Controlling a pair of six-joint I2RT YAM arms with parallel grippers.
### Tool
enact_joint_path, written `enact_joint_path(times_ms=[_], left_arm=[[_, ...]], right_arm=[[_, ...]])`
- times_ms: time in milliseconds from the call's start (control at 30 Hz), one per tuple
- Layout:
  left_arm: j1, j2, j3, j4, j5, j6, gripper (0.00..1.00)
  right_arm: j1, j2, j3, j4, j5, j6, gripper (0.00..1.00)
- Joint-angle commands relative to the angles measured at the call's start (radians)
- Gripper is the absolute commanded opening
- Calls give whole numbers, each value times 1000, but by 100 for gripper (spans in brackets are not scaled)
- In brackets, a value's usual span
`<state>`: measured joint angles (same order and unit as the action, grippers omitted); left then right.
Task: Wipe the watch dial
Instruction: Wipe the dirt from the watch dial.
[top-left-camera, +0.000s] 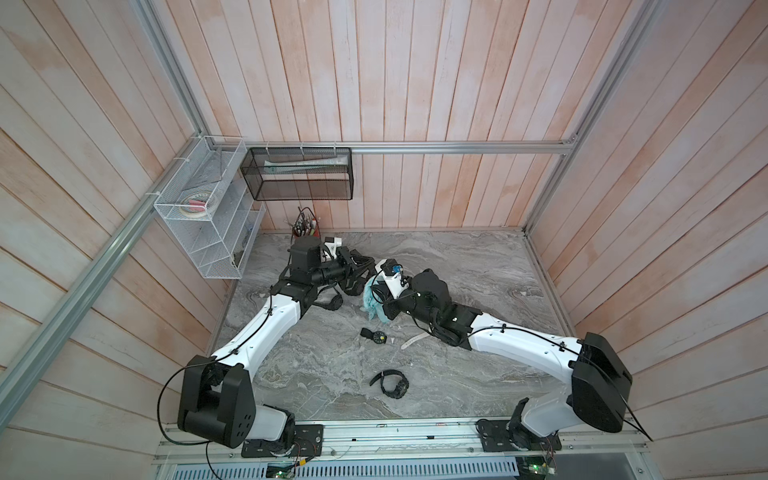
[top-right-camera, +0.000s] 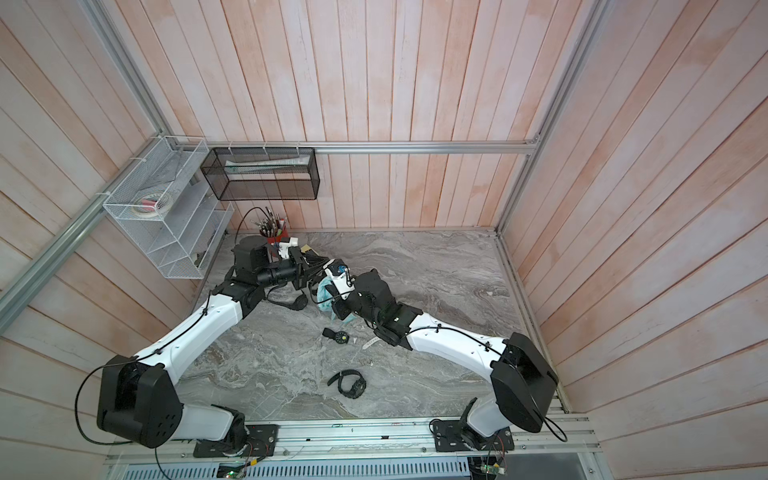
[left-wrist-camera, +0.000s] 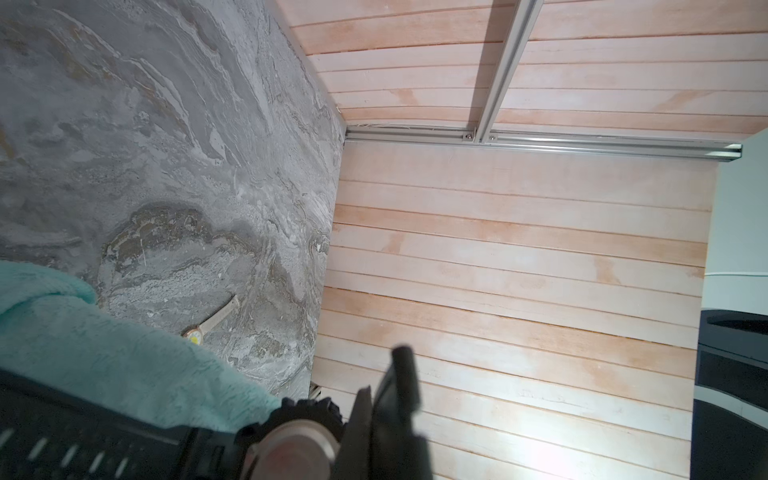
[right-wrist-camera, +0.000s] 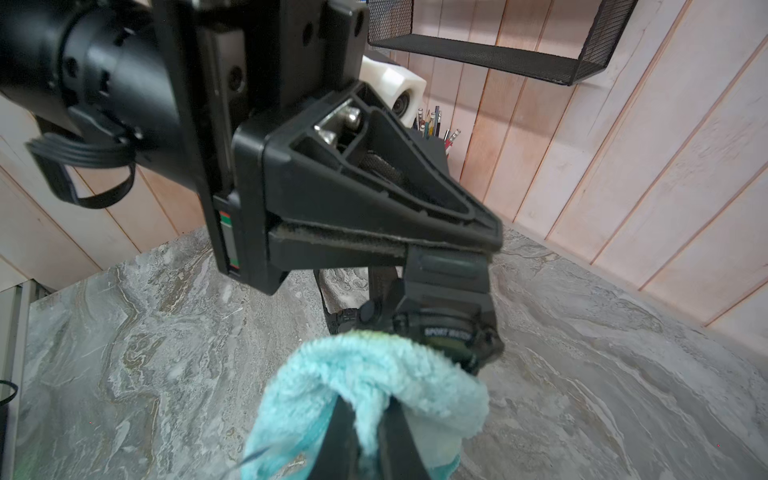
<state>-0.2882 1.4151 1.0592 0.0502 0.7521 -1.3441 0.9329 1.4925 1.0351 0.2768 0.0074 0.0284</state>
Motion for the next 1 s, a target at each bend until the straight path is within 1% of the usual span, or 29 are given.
enact_joint_path(times_ms=[0,167,467,600,800,967], left_arm=[[-28,-24,-36,34,19,-20,0],[-39,-30,-70,48,20,-30,0],[-43,-46,-85,57,30,-40,0],[-45,-48,-84,53,33,-39,0],[-43,-39,-65,53,35,-34,0],[-43,-36,-39,33,38,-21,0]], right_arm=[[4,11,32,114,56,-1,0],[-3,-7,-3,176,119,11,0],[-34,-6,-28,204,200,53,0],[-49,-9,-39,221,198,80,0],[-52,23,-9,152,218,89,0],[-72,54,35,48,258,143,0]])
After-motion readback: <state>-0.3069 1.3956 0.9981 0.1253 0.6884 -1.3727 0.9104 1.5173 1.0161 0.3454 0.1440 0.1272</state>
